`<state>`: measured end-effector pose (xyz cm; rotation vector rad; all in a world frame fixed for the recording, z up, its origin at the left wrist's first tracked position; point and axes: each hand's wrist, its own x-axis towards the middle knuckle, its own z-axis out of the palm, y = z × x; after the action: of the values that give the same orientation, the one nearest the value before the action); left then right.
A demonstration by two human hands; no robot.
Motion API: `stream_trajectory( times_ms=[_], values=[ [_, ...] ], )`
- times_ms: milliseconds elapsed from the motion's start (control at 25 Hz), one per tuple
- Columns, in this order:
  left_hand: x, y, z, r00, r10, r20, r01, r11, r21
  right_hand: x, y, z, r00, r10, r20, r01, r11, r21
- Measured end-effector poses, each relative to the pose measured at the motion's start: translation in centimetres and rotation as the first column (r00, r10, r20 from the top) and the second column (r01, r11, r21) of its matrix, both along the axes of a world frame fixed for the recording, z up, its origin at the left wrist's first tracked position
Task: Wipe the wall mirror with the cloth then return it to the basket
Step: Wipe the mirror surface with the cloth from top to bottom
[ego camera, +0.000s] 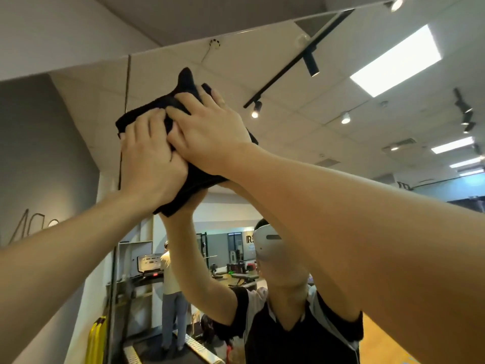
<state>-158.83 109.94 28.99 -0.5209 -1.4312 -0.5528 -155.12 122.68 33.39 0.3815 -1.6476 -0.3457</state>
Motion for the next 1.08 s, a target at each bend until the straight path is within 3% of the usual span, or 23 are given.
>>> stream_trajectory(
  times_ms=[320, 720, 1080],
  values=[
    [5.5, 17.0, 2.5, 0.994, 0.035, -0.104, -0.047, 0.992, -0.116, 6.2, 18.0, 1.6, 0.996, -0.016, -0.087, 0.010, 0.997, -0.073],
    [12.6, 37.9, 4.4, 0.995, 0.004, -0.100, -0.021, 0.984, -0.175, 14.1, 38.8, 2.3, 0.995, 0.000, -0.104, -0.015, 0.989, -0.146],
    [17.4, 51.9, 4.8, 0.992, -0.048, -0.121, 0.016, 0.966, -0.258, 19.3, 52.7, 1.4, 0.989, 0.002, -0.151, -0.035, 0.976, -0.216]
  ],
)
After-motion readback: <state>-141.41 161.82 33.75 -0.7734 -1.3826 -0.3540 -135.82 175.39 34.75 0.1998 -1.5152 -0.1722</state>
